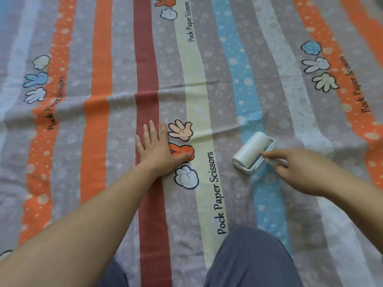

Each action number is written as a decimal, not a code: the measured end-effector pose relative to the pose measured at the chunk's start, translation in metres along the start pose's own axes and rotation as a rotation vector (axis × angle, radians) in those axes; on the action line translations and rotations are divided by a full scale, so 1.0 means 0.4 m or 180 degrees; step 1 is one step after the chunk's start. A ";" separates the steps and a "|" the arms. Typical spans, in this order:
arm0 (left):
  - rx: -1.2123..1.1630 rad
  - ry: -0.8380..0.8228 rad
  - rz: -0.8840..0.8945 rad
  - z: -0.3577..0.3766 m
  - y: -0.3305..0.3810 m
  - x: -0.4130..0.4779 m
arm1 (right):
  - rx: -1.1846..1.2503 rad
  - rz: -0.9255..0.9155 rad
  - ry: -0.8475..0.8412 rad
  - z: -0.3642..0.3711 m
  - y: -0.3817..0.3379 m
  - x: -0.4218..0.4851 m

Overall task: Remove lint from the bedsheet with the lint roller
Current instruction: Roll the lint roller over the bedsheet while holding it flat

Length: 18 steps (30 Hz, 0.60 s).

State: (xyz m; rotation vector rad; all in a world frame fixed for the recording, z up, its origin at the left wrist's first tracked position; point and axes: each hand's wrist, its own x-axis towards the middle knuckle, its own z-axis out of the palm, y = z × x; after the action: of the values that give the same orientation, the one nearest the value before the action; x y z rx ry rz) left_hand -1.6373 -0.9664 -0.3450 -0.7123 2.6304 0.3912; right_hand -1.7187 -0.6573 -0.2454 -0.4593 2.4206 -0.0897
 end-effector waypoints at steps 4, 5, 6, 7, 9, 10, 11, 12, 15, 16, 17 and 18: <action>-0.0098 -0.0056 0.0163 -0.007 -0.038 -0.013 | -0.0410 0.0046 -0.0236 -0.053 0.017 -0.050; -0.0114 -0.0102 0.0179 -0.014 -0.054 -0.014 | -0.0453 0.0078 -0.0270 -0.074 0.005 -0.059; -0.0137 -0.0144 0.0153 -0.021 -0.075 -0.014 | -0.0456 0.0099 -0.0248 -0.094 -0.015 -0.062; -0.0162 -0.0183 0.0101 -0.027 -0.093 -0.012 | -0.0422 0.0073 -0.0176 -0.111 -0.036 -0.060; -0.0186 -0.0226 -0.0016 -0.031 -0.125 -0.005 | -0.0273 -0.0138 0.0042 -0.124 -0.092 -0.032; -0.0163 -0.0209 -0.0054 -0.028 -0.134 -0.002 | -0.0154 -0.0265 0.0165 -0.121 -0.131 -0.007; -0.0131 -0.0178 -0.0079 -0.020 -0.139 0.001 | -0.0004 -0.0373 0.0287 -0.112 -0.174 0.023; -0.0103 -0.0150 -0.0093 -0.011 -0.140 0.006 | 0.0143 -0.0466 0.0407 -0.099 -0.224 0.062; -0.0086 -0.0161 -0.0077 0.011 -0.142 0.021 | 0.0514 -0.0672 0.0700 -0.065 -0.375 0.191; -0.0110 -0.0200 -0.0063 0.017 -0.147 0.024 | 0.0595 -0.0720 0.0753 -0.054 -0.420 0.233; -0.0123 -0.0227 -0.0043 0.019 -0.149 0.027 | 0.0674 -0.0742 0.0778 -0.044 -0.457 0.270; -0.0118 -0.0245 -0.0027 0.021 -0.152 0.029 | 0.0694 -0.0731 0.0762 -0.033 -0.482 0.303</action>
State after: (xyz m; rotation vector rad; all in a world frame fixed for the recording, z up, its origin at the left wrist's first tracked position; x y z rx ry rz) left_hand -1.6119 -1.0187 -0.3672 -0.7057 2.5534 0.4568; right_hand -1.7557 -0.8805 -0.2735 -0.6546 2.5413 -0.5300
